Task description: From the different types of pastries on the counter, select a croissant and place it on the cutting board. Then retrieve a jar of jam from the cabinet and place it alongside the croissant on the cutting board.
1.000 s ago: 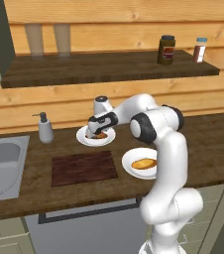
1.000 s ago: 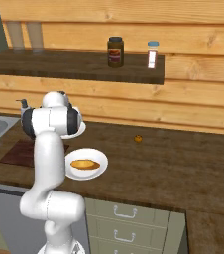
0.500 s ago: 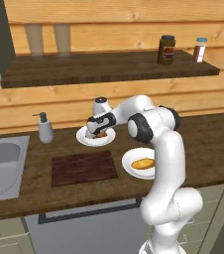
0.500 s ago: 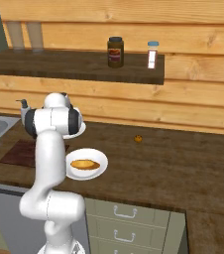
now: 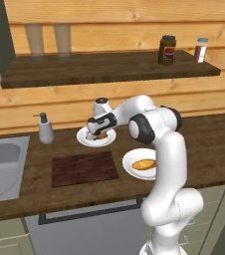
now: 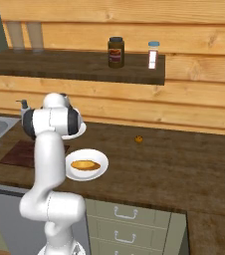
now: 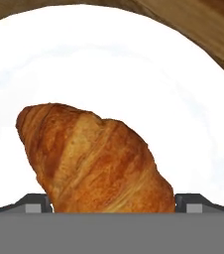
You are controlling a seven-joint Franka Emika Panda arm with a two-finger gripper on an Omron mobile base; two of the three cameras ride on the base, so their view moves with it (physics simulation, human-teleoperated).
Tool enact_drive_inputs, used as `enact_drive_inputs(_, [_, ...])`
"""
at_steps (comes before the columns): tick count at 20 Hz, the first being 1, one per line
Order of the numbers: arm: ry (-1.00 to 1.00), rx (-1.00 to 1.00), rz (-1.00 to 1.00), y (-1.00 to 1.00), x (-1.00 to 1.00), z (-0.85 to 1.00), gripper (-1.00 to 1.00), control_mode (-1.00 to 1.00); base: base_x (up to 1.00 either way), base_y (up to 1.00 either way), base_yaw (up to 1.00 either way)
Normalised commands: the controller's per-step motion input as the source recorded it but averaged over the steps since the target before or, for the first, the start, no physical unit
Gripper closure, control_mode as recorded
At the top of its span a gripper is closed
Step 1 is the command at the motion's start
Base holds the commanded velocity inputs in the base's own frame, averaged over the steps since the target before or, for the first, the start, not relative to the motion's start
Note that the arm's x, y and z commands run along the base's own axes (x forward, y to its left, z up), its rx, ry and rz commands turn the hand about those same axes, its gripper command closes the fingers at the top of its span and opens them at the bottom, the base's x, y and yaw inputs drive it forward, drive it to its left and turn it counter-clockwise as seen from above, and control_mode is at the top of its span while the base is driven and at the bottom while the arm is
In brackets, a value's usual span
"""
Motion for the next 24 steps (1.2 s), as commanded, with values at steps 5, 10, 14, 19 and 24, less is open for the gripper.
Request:
enact_drive_inputs(5, [-0.03,0.0,0.0,0.01,-0.6,0.24,1.0,-1.0,0.0,0.0,0.0])
enact_drive_inputs(10, [-0.05,0.0,0.0,0.0,-0.66,0.67,1.0,-1.0,0.0,0.0,0.0])
enact_drive_inputs(14, [0.0,0.0,0.0,0.0,-0.76,0.38,1.0,-1.0,0.0,0.0,0.0])
enact_drive_inputs(19, [0.0,0.0,0.0,0.0,-0.95,0.34,1.0,-1.0,0.0,0.0,0.0])
enact_drive_inputs(24, [0.0,0.0,0.0,0.0,-1.0,0.16,1.0,-1.0,0.0,0.0,0.0])
